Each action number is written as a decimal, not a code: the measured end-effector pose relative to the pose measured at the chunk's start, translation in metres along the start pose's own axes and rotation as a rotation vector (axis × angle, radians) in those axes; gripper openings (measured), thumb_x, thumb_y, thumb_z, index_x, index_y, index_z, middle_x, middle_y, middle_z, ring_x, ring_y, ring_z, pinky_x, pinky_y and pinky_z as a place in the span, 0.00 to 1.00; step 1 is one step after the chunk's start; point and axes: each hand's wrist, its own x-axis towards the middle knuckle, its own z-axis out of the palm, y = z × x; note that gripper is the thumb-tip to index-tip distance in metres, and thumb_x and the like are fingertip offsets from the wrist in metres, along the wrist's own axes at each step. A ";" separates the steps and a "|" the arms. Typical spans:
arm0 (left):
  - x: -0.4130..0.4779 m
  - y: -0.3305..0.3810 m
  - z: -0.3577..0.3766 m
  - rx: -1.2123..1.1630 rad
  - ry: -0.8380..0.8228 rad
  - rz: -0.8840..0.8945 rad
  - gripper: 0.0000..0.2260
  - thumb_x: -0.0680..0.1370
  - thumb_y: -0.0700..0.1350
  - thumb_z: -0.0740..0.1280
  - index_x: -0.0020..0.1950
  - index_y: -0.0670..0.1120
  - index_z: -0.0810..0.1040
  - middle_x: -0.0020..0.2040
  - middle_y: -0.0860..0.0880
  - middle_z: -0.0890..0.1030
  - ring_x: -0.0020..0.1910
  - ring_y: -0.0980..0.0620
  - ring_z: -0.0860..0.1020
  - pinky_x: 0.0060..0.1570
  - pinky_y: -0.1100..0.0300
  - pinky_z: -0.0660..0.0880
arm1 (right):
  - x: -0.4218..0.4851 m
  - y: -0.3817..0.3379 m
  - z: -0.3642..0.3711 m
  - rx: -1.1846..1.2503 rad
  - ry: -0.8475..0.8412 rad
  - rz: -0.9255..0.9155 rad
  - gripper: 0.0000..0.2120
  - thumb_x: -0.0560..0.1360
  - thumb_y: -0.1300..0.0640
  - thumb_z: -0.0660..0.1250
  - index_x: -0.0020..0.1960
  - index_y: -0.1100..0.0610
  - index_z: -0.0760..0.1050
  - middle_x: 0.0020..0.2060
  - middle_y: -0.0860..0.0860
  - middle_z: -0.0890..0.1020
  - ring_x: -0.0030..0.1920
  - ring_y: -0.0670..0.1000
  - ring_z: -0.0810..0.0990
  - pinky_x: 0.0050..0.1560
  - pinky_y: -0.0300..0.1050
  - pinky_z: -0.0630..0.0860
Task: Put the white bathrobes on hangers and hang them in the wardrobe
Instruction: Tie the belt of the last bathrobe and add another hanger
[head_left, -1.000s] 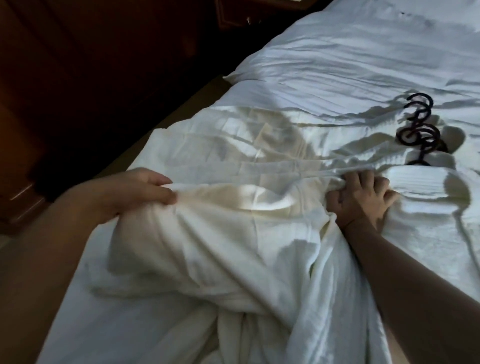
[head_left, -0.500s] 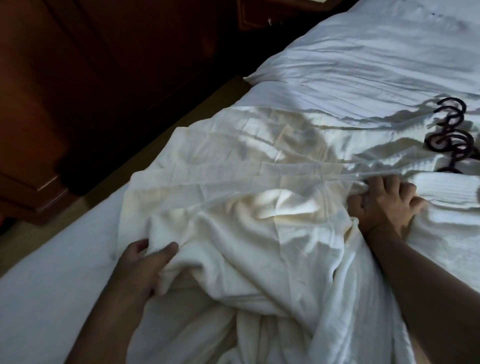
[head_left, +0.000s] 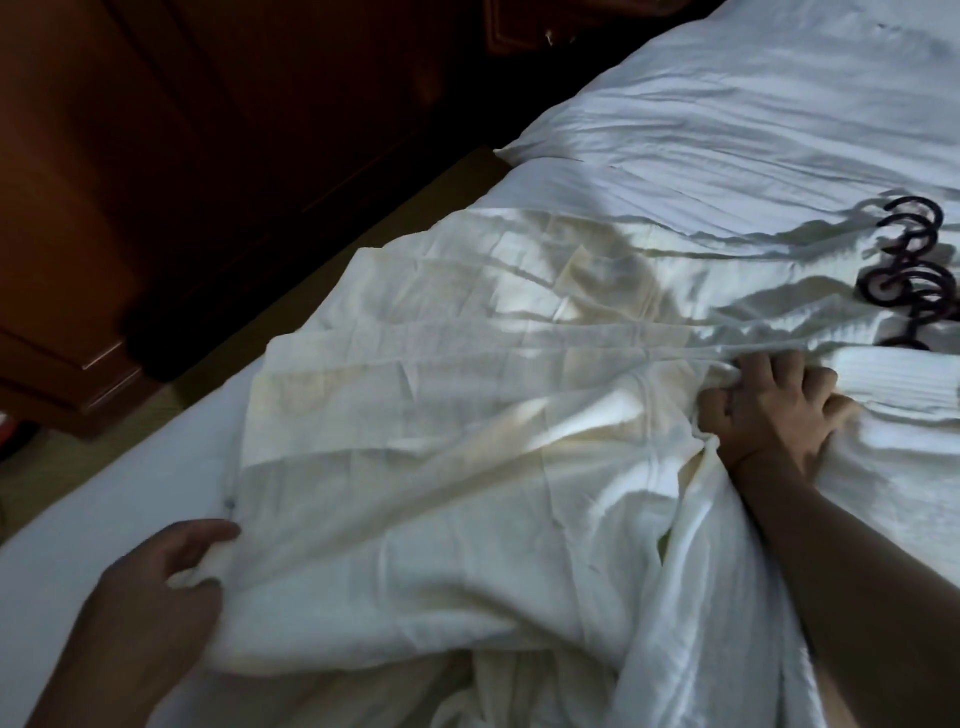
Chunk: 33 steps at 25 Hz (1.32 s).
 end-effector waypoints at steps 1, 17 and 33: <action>0.004 0.001 -0.004 0.171 -0.018 0.050 0.22 0.65 0.41 0.70 0.51 0.66 0.81 0.59 0.49 0.82 0.58 0.45 0.79 0.59 0.42 0.77 | 0.000 0.000 0.000 0.000 0.002 0.001 0.21 0.67 0.46 0.55 0.51 0.59 0.74 0.51 0.61 0.71 0.57 0.65 0.68 0.64 0.71 0.62; 0.071 0.116 0.057 0.285 0.073 0.512 0.09 0.82 0.51 0.65 0.57 0.50 0.82 0.51 0.49 0.84 0.51 0.46 0.80 0.54 0.47 0.77 | 0.001 0.001 0.002 0.017 0.021 -0.009 0.23 0.67 0.45 0.55 0.51 0.60 0.75 0.51 0.61 0.72 0.56 0.64 0.68 0.61 0.68 0.64; 0.052 0.121 0.065 0.122 -0.240 0.447 0.08 0.77 0.50 0.75 0.39 0.51 0.81 0.36 0.54 0.82 0.39 0.54 0.80 0.38 0.59 0.72 | 0.002 0.002 0.004 -0.012 0.024 -0.032 0.22 0.67 0.44 0.56 0.51 0.59 0.75 0.51 0.60 0.72 0.55 0.63 0.68 0.58 0.65 0.66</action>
